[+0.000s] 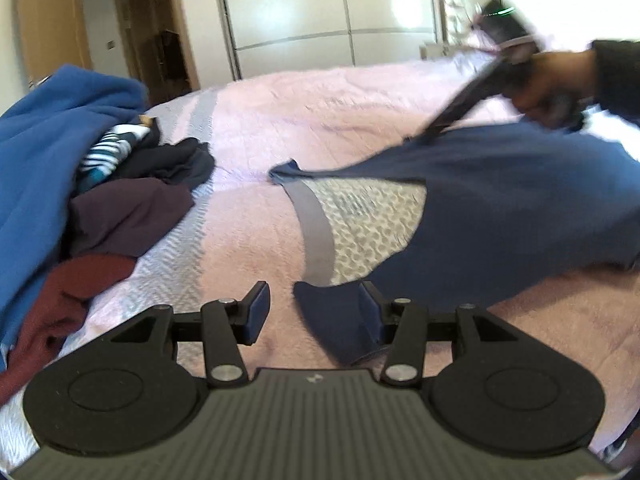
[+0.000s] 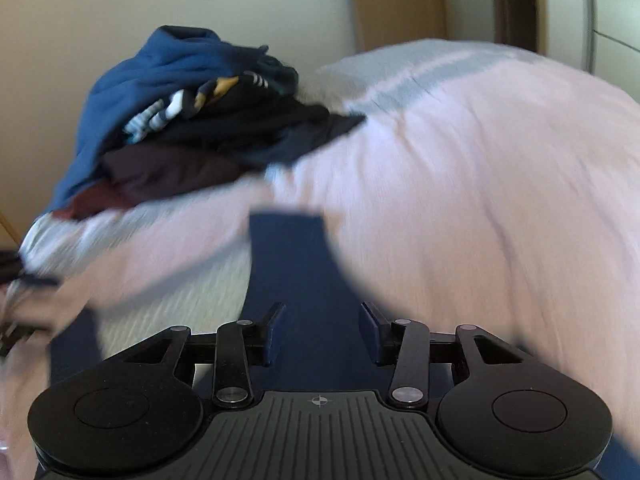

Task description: Fold clothes

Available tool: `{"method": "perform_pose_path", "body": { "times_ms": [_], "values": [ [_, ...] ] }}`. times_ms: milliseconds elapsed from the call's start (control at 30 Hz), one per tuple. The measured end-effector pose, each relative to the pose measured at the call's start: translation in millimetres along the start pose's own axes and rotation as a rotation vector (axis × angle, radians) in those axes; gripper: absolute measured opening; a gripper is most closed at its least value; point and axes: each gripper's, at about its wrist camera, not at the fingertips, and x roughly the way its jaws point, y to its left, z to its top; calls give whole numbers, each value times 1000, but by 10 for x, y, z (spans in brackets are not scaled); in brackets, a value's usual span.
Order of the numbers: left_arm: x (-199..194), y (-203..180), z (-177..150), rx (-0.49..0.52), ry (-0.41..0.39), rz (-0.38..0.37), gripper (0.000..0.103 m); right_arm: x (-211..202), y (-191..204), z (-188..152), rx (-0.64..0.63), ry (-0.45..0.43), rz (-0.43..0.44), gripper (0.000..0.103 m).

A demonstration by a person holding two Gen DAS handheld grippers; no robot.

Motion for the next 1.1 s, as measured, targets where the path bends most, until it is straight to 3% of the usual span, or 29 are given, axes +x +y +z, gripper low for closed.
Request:
{"method": "perform_pose_path", "body": {
  "times_ms": [100,233,367,467,533,633,767,833,933,1000,1100],
  "values": [
    [184,-76,-36,39,106,-5,45,-472,8,-623,86,13,-22,44],
    [196,-94,-36,105,146,56,47,-1042,202,-1430,167,23,-93,44],
    [63,-101,42,141,172,134,44,-1721,466,-2037,301,-44,-165,44],
    [-164,-281,160,189,130,148,43,-2117,732,-2387,302,-30,-295,44],
    [-362,-514,281,219,69,70,43,-2338,945,-2533,293,-57,-376,44],
    [-574,-955,351,282,21,-63,43,-2635,1263,-2690,277,-152,-333,44],
    [-619,-1322,341,227,81,-291,43,-2783,1586,-2858,215,-144,-310,44],
    [-536,-1385,305,178,134,-402,44,-2868,1611,-2986,258,-155,-298,44],
    [-439,-1428,307,158,128,-452,44,-3010,1607,-3171,322,-176,-306,44],
    [-329,-1369,366,98,114,-496,46,-3088,1602,-3228,331,-179,-327,44],
    [-98,-1227,427,-21,118,-502,46,-3165,1578,-3274,348,-189,-357,44]
  ]
}}
